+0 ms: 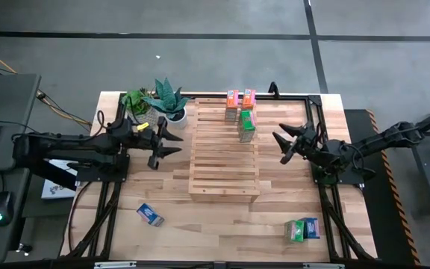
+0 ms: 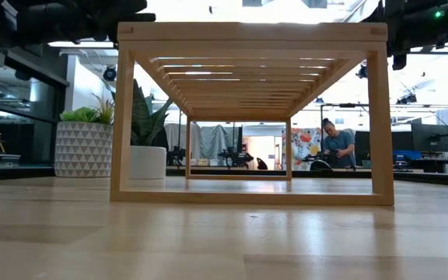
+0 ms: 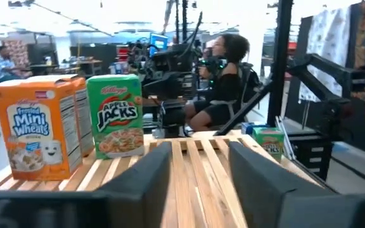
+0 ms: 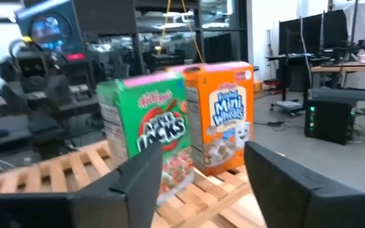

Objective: Stack cereal on shelf
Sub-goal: Put the left blue cereal box on the shelf

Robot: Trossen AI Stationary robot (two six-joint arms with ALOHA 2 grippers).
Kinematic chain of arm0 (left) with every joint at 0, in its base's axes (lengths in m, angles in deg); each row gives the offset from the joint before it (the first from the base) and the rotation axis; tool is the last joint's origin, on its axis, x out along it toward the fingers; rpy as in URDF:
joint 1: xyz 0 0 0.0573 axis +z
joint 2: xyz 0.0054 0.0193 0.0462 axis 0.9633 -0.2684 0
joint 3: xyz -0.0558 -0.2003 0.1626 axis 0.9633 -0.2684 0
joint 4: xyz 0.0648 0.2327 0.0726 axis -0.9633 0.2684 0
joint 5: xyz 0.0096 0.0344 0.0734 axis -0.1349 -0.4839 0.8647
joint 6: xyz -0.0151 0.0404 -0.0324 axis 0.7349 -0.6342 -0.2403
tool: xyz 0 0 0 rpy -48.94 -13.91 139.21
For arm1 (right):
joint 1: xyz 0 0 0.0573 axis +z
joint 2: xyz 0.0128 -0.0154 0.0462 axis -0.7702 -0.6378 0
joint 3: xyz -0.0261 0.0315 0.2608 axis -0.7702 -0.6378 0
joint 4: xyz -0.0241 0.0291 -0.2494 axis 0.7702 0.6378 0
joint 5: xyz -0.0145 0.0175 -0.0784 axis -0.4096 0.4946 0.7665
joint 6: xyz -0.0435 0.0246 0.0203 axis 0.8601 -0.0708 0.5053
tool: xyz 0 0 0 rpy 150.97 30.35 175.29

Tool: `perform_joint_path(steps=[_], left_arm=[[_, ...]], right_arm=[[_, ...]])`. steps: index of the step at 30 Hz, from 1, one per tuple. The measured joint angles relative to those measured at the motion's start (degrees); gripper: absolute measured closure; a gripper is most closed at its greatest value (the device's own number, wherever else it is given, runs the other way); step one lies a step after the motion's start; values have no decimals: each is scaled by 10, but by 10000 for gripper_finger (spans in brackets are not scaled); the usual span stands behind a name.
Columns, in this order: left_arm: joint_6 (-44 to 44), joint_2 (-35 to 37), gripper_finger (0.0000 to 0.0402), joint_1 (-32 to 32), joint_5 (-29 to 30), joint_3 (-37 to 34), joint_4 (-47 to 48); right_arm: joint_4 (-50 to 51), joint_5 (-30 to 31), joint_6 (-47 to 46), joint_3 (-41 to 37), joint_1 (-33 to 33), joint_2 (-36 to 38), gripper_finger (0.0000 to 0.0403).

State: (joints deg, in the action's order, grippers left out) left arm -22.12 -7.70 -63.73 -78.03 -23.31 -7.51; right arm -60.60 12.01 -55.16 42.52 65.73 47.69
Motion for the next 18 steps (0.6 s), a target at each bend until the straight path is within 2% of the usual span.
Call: perform_joint_path(steps=[4,9,12,15,18], left_arm=[[38,-18,191,-8,22,0,-17],[52,-47,144,-7,23,0,-16],[68,-64,130,-7,14,13,-14],[87,-78,127,-21,-27,43,-8],[84,-85,127,-58,-48,89,53]], right_arm=[[-14,-29,-12,0,0,0,161],[-15,-39,-21,0,0,0,157],[-10,-40,-24,0,0,0,157],[0,-41,-24,0,0,0,157],[11,-41,-27,0,0,0,157]])
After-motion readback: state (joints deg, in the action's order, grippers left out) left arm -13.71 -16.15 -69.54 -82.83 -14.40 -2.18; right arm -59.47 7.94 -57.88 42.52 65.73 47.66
